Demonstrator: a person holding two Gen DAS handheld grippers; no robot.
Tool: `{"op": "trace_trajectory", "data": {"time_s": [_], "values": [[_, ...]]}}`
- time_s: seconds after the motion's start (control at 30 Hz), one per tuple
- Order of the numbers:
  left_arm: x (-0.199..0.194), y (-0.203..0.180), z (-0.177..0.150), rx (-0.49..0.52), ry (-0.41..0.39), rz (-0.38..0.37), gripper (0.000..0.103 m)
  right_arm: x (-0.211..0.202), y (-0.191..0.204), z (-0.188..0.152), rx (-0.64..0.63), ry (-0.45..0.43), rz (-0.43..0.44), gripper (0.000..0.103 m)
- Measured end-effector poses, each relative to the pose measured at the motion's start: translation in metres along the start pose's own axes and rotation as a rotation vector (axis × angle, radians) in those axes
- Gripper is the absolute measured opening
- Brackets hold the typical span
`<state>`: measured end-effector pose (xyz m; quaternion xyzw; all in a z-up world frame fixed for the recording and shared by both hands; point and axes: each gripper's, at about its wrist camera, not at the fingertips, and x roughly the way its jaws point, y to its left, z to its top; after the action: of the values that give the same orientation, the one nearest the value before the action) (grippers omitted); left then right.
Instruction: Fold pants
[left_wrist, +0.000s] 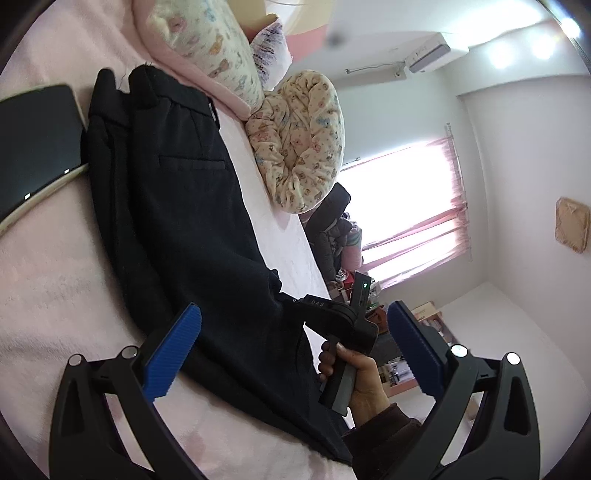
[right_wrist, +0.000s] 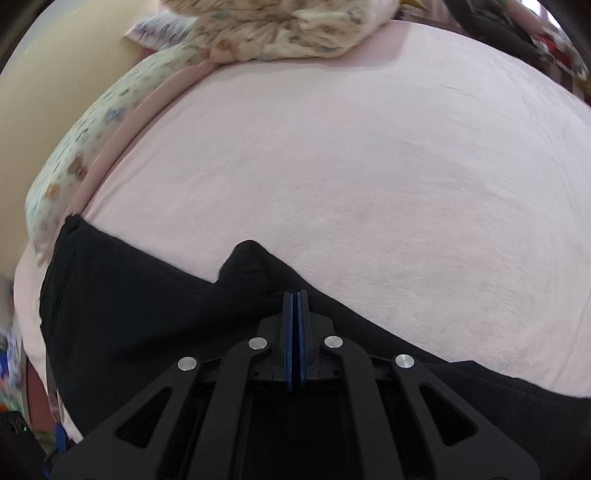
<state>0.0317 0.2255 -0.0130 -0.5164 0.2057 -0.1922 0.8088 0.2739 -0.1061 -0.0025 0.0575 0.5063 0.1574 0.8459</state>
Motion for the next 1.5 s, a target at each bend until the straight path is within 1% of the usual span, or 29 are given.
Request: {"op": "trace_trajectory", "data": {"time_s": [0.07,0.1,0.13,0.17,0.2,0.23,0.27,0.3,0.4,0.47,0.5,0.53,0.57,0.6,0.67,0.77,0.83,0.9,0.93,1.0,1.03,1.1,1.13,1.2,1.27,1.3,1.4,1.43,1.5], "values": [[-0.001,-0.003,-0.001,0.018,-0.001,0.003,0.101,-0.004,-0.003,-0.006,-0.005,-0.002,0.03,0.003],[-0.001,-0.004,-0.002,0.022,0.001,0.003,0.101,-0.013,-0.008,-0.009,0.0,-0.011,0.061,0.008],[-0.001,-0.004,-0.002,0.023,0.001,0.003,0.101,-0.024,-0.014,-0.01,0.022,-0.026,0.098,0.018],[-0.001,-0.004,-0.002,0.021,0.001,0.003,0.101,-0.036,-0.023,-0.012,0.048,-0.048,0.123,0.049],[-0.001,-0.003,-0.001,0.014,-0.002,0.003,0.101,-0.054,-0.034,-0.015,0.08,-0.094,0.145,0.067],[0.0,-0.003,-0.001,0.008,-0.002,0.001,0.101,-0.07,-0.042,-0.018,0.091,-0.148,0.176,0.066],[0.0,-0.001,-0.002,0.0,-0.002,-0.002,0.101,-0.086,-0.052,-0.024,0.092,-0.187,0.219,0.059],[0.0,-0.001,-0.001,-0.008,-0.003,-0.004,0.101,-0.092,-0.058,-0.027,0.101,-0.188,0.244,0.048],[0.004,0.0,-0.001,-0.021,0.002,-0.012,0.101,-0.095,-0.077,-0.044,0.158,-0.151,0.336,0.046],[0.005,-0.002,-0.003,-0.015,0.001,-0.011,0.101,-0.079,-0.085,-0.054,0.2,-0.111,0.318,0.046],[0.005,-0.004,-0.003,-0.006,-0.001,-0.011,0.101,-0.064,-0.093,-0.061,0.233,-0.078,0.233,0.046],[0.004,-0.005,-0.004,0.002,-0.005,-0.009,0.101,-0.046,-0.106,-0.068,0.273,-0.028,0.173,0.041],[0.004,-0.007,-0.004,0.011,-0.012,-0.004,0.101,-0.04,-0.114,-0.072,0.301,-0.028,0.196,0.031],[0.004,-0.008,-0.004,0.02,-0.018,0.0,0.101,-0.044,-0.126,-0.081,0.348,-0.065,0.258,0.03],[0.0,-0.008,-0.002,0.037,-0.034,0.011,0.101,-0.055,-0.131,-0.087,0.381,-0.085,0.284,0.031],[-0.003,-0.005,0.002,0.045,-0.033,0.027,0.101,-0.089,-0.128,-0.11,0.339,-0.111,0.318,0.031],[-0.004,0.0,0.008,0.013,-0.011,0.015,0.101,-0.118,-0.125,-0.136,0.29,-0.117,0.356,0.036],[-0.001,0.007,0.013,-0.038,0.026,0.044,0.101,-0.146,-0.126,-0.164,0.239,-0.134,0.355,0.075],[0.003,0.01,0.016,-0.059,0.051,0.076,0.101,-0.162,-0.127,-0.178,0.207,-0.157,0.339,0.077],[0.01,0.012,0.021,-0.084,0.079,0.111,0.1,-0.19,-0.133,-0.204,0.151,-0.208,0.318,0.077],[0.015,0.012,0.025,-0.095,0.09,0.164,0.1,-0.201,-0.14,-0.216,0.149,-0.236,0.318,0.077],[0.025,0.014,0.033,-0.116,0.114,0.21,0.099,-0.212,-0.155,-0.23,0.196,-0.288,0.352,0.077],[0.03,0.017,0.037,-0.143,0.125,0.252,0.097,-0.217,-0.166,-0.237,0.234,-0.315,0.374,0.077],[0.04,0.022,0.046,-0.203,0.146,0.306,0.097,-0.217,-0.182,-0.24,0.3,-0.346,0.405,0.077],[0.046,0.025,0.052,-0.229,0.154,0.341,0.097,-0.216,-0.189,-0.237,0.336,-0.351,0.439,0.077],[0.05,0.025,0.056,-0.246,0.149,0.36,0.097,-0.217,-0.189,-0.236,0.338,-0.357,0.469,0.077],[0.053,0.028,0.065,-0.286,0.119,0.379,0.097,-0.221,-0.184,-0.233,0.315,-0.37,0.498,0.077],[0.053,0.028,0.068,-0.286,0.105,0.383,0.095,-0.221,-0.182,-0.232,0.305,-0.367,0.504,0.077],[0.054,0.025,0.075,-0.253,0.076,0.41,0.079,-0.223,-0.18,-0.233,0.286,-0.361,0.51,0.077]]}}
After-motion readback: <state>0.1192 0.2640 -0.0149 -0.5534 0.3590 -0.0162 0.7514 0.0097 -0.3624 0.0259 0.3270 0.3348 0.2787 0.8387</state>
